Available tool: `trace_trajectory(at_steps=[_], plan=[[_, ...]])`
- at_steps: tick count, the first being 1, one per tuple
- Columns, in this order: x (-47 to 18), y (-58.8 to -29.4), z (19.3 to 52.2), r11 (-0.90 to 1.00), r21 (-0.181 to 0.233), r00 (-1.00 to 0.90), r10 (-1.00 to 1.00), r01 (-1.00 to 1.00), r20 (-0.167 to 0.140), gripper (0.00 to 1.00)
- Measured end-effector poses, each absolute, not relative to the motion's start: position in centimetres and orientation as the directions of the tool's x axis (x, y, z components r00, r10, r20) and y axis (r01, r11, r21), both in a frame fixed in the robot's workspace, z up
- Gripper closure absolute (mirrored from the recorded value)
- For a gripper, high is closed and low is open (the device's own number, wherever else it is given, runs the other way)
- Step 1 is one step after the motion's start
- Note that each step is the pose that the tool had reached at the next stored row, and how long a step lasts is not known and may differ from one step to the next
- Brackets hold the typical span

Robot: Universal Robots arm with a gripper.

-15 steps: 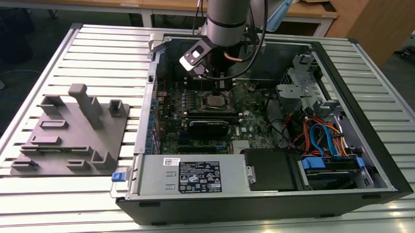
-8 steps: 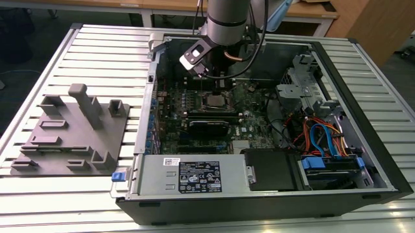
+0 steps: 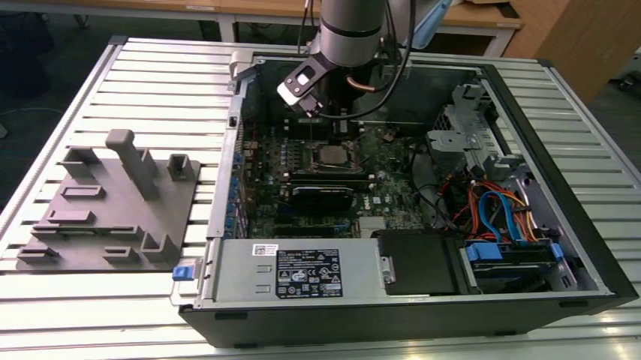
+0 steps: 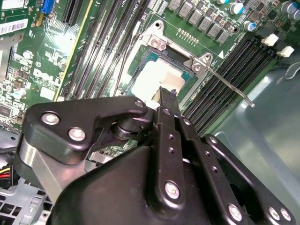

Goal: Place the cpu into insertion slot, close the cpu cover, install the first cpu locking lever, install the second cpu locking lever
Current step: 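Close the cpu cover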

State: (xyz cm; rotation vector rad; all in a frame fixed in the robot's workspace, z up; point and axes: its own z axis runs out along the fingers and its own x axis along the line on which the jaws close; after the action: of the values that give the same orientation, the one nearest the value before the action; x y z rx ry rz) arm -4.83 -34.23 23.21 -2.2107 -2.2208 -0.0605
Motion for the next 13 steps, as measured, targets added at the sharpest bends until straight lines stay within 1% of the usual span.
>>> trace_trajectory(at_steps=[13], plan=[[-4.83, -34.23, 24.11, 0.004, 0.022, -0.005, 0.999, 1.000, 0.033, 0.90]])
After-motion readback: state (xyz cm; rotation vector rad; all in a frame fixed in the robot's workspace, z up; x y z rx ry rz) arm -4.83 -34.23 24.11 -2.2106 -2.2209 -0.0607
